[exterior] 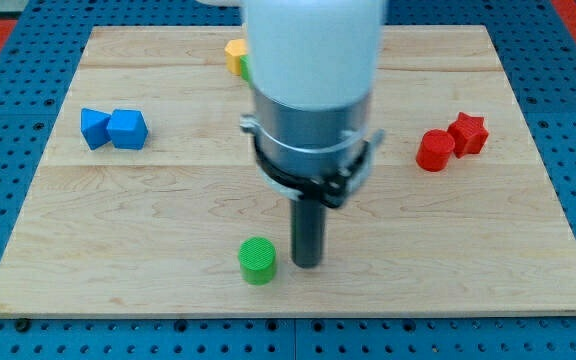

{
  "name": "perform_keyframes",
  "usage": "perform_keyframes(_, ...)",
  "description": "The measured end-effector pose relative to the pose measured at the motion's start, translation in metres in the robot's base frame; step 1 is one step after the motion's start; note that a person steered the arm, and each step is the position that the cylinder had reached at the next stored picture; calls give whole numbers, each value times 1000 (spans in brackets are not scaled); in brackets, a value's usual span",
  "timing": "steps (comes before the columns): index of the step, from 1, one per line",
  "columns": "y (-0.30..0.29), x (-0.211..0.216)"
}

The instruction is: Push the red blocks towards the bottom center of the board

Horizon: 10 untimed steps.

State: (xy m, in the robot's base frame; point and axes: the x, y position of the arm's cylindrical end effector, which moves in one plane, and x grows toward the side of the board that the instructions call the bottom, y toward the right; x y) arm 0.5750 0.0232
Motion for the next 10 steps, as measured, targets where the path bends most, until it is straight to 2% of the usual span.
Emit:
perform_keyframes(1,-41,15)
perform_keyframes(2,-53,14)
perform_keyframes(3,25,7)
perform_keyframes(4,142,-25)
perform_keyframes(5,229,-78)
perform_keyframes(6,275,-120)
perform_keyframes(8,277,-163)
perform_keyframes(10,234,-181)
